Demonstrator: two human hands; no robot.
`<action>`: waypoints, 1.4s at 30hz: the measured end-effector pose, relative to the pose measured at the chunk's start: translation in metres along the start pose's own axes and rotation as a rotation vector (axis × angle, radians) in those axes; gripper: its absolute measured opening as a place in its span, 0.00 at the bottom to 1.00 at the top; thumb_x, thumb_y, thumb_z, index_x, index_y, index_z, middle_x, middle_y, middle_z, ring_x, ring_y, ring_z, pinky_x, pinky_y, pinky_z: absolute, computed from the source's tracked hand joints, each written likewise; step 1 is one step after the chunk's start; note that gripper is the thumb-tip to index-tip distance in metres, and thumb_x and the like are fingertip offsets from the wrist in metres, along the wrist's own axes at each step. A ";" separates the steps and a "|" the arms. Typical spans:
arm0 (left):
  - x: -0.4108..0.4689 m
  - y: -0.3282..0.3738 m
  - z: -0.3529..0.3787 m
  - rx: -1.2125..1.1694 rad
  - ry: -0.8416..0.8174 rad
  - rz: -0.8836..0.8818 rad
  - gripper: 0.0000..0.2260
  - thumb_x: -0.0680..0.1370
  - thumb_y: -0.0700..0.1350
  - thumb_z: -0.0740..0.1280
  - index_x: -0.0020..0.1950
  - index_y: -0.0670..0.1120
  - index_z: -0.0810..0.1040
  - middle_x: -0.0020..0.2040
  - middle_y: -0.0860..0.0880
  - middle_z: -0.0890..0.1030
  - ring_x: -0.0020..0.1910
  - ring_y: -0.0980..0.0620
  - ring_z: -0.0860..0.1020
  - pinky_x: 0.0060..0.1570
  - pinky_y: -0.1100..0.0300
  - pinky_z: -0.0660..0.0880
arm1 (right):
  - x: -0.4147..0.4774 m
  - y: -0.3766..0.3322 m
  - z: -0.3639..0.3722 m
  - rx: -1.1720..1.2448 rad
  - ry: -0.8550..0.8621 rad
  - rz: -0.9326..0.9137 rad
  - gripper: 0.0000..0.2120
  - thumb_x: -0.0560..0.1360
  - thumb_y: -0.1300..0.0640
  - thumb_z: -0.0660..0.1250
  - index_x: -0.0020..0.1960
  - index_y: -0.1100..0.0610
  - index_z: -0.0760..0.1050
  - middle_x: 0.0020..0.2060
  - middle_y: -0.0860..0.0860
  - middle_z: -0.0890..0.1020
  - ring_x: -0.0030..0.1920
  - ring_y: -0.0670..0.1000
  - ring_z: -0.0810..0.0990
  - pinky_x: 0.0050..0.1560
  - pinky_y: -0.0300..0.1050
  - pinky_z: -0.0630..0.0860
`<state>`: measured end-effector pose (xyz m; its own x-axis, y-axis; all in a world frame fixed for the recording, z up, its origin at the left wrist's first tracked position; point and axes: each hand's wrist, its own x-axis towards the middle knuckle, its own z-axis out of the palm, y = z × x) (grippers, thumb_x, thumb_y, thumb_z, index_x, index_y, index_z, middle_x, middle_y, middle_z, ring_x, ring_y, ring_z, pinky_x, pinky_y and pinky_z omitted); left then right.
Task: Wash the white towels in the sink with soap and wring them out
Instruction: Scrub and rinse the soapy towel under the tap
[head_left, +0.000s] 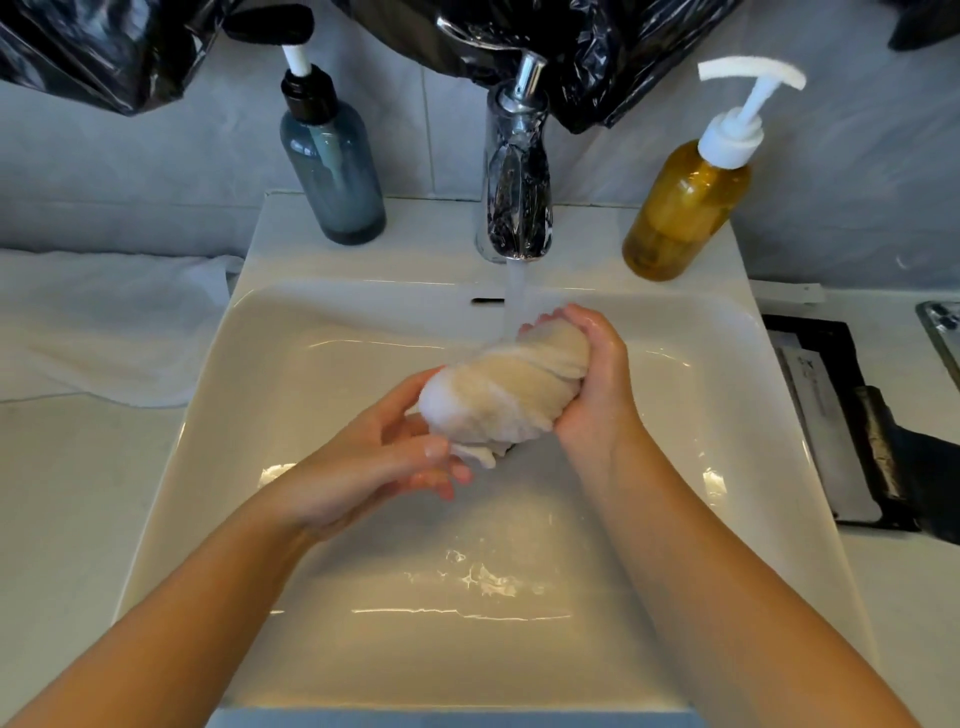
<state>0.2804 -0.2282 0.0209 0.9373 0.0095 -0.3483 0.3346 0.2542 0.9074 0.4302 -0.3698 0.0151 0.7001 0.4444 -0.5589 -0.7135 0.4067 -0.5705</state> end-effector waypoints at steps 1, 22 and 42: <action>0.004 -0.002 0.003 0.041 0.083 0.028 0.41 0.61 0.62 0.79 0.69 0.49 0.71 0.51 0.42 0.82 0.43 0.46 0.81 0.43 0.55 0.79 | -0.001 0.001 -0.002 0.039 0.058 0.016 0.09 0.76 0.53 0.67 0.38 0.56 0.76 0.32 0.52 0.80 0.32 0.51 0.81 0.34 0.41 0.79; 0.098 0.017 0.089 -0.783 0.570 -0.088 0.10 0.80 0.48 0.54 0.46 0.43 0.69 0.41 0.43 0.73 0.43 0.43 0.76 0.49 0.58 0.72 | -0.025 -0.009 -0.018 -0.404 0.267 -0.688 0.04 0.68 0.62 0.67 0.39 0.54 0.78 0.33 0.51 0.84 0.38 0.51 0.82 0.44 0.47 0.79; 0.052 0.000 0.017 -0.969 0.626 0.159 0.13 0.81 0.53 0.57 0.43 0.47 0.74 0.34 0.49 0.83 0.36 0.53 0.84 0.38 0.59 0.78 | -0.011 0.035 -0.002 -0.712 -0.268 -0.562 0.26 0.69 0.50 0.75 0.64 0.52 0.72 0.55 0.53 0.81 0.54 0.50 0.82 0.53 0.45 0.79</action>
<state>0.3310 -0.2446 0.0065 0.6598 0.5148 -0.5474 -0.2502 0.8374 0.4859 0.3979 -0.3621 0.0002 0.8440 0.5362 0.0162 -0.0279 0.0740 -0.9969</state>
